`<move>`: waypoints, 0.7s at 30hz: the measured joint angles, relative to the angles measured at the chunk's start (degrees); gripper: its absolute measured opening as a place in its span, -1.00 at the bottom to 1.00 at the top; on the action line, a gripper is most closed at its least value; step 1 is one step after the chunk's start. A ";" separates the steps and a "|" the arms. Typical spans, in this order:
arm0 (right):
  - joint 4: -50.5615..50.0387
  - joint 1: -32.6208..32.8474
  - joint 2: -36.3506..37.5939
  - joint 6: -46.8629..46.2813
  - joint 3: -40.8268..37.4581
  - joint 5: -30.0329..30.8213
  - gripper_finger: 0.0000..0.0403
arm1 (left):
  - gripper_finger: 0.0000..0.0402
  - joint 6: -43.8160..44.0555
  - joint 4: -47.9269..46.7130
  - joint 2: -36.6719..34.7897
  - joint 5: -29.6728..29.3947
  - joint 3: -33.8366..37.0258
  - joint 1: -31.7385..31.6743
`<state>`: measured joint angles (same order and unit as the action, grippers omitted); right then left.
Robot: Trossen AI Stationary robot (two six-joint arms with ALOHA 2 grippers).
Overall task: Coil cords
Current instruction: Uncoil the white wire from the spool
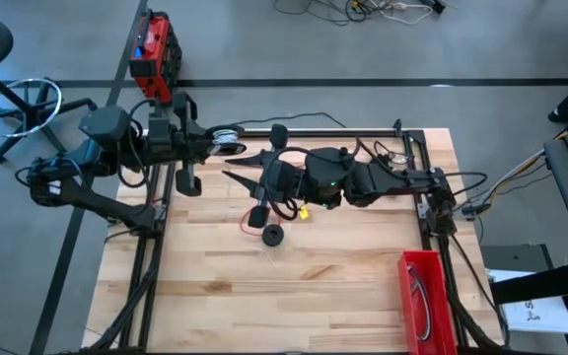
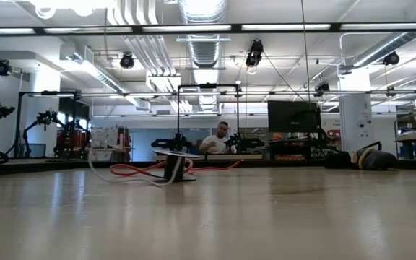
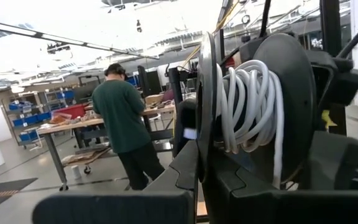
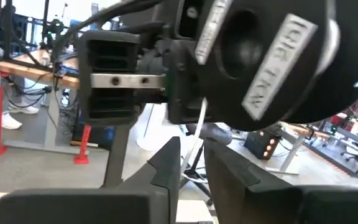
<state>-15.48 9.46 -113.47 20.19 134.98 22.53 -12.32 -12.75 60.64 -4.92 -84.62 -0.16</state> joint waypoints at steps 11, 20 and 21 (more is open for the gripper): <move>-0.50 -0.86 -1.09 -0.82 0.00 -0.04 -0.85 | -1.00 0.00 -0.02 0.15 1.22 0.00 0.00; -0.03 0.66 -0.96 -1.40 0.00 -0.35 -0.98 | -1.00 -0.55 -0.20 0.18 0.30 0.00 -0.02; 0.04 0.73 -0.92 -1.40 0.00 -0.74 -0.99 | -1.00 -0.48 -0.12 0.46 -0.40 0.00 -0.02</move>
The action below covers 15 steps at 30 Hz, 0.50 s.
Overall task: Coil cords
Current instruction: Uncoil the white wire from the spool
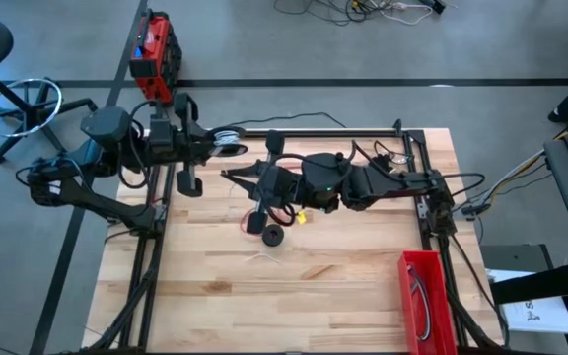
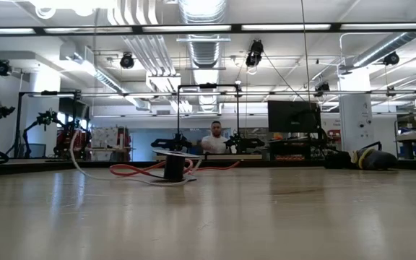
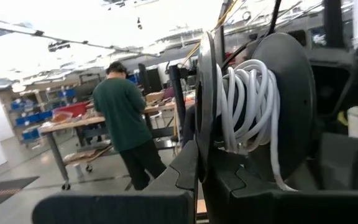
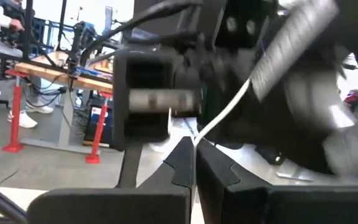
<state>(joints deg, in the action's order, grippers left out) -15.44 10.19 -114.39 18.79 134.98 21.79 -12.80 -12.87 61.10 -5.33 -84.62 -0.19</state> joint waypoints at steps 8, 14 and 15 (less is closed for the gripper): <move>1.22 0.65 0.90 1.80 0.00 -1.40 -0.99 | -1.00 0.29 -1.75 4.33 -1.79 0.02 -0.05; 0.03 2.81 3.90 10.08 0.00 -0.72 -0.99 | -1.00 0.24 -3.87 4.03 -3.20 0.02 0.00; -0.20 3.16 4.39 10.75 0.00 -0.78 -0.99 | -1.00 0.24 -4.15 3.62 -3.21 0.02 0.00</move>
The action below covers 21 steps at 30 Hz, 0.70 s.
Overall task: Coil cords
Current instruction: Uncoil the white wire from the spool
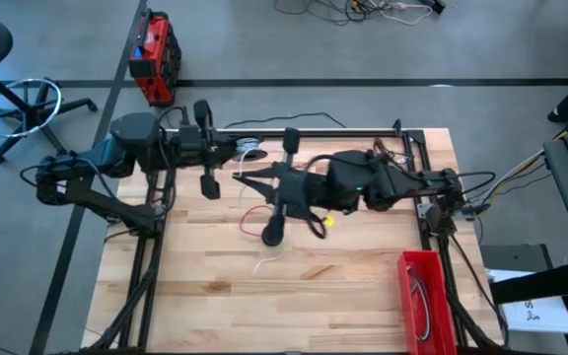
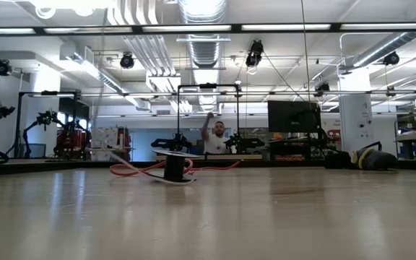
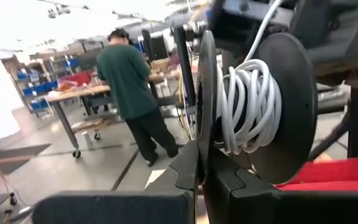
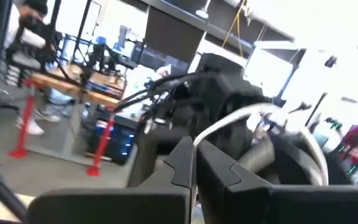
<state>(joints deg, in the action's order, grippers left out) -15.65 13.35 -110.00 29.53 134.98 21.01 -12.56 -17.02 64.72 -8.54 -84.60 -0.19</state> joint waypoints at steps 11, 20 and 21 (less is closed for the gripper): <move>-2.63 0.63 1.06 -8.98 0.00 1.71 -0.80 | -1.00 1.64 0.91 -5.90 0.25 0.00 0.00; -2.26 0.12 0.65 -8.98 -0.07 2.05 -0.44 | -1.00 4.59 1.05 -7.70 3.61 0.00 0.02; -2.38 -0.01 0.45 -8.99 -0.07 2.06 -0.41 | -1.00 4.75 1.12 -7.60 3.59 0.00 0.02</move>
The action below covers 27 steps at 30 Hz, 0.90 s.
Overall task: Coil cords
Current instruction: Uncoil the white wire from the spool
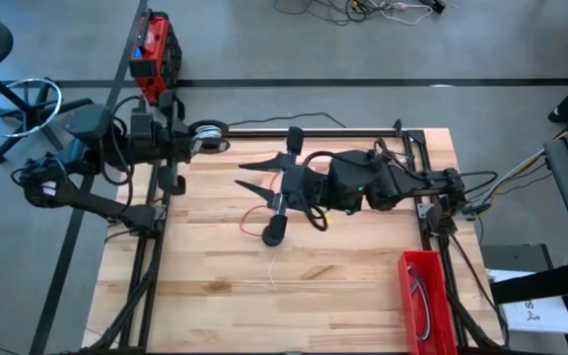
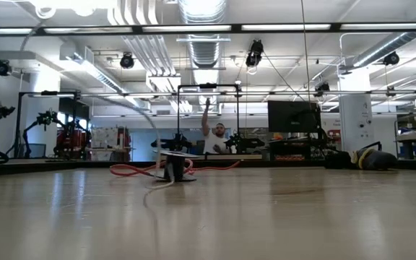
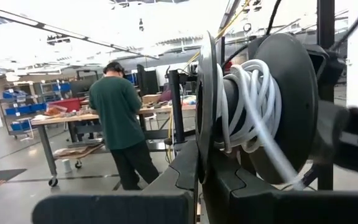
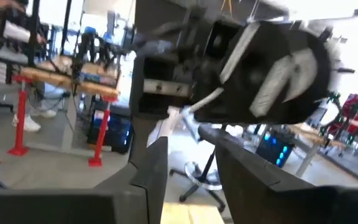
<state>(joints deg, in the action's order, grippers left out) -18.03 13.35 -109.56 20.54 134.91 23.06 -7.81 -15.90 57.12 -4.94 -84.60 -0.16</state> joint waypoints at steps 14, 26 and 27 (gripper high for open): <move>1.09 -4.84 -4.77 -9.69 -0.17 -0.76 -0.38 | -1.00 0.01 0.69 3.04 1.63 0.00 0.00; 2.00 -5.86 -4.94 -14.16 -0.17 -7.69 -0.54 | -1.00 0.01 0.69 3.35 2.93 0.00 0.00; 2.08 -5.88 -4.94 -14.36 -0.17 -7.68 -0.54 | -1.00 0.01 0.84 3.53 2.97 0.00 0.00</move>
<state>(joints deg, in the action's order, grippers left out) -15.94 7.46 -114.50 6.18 134.74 15.38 -7.79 -15.06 60.65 -1.97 -84.60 -0.16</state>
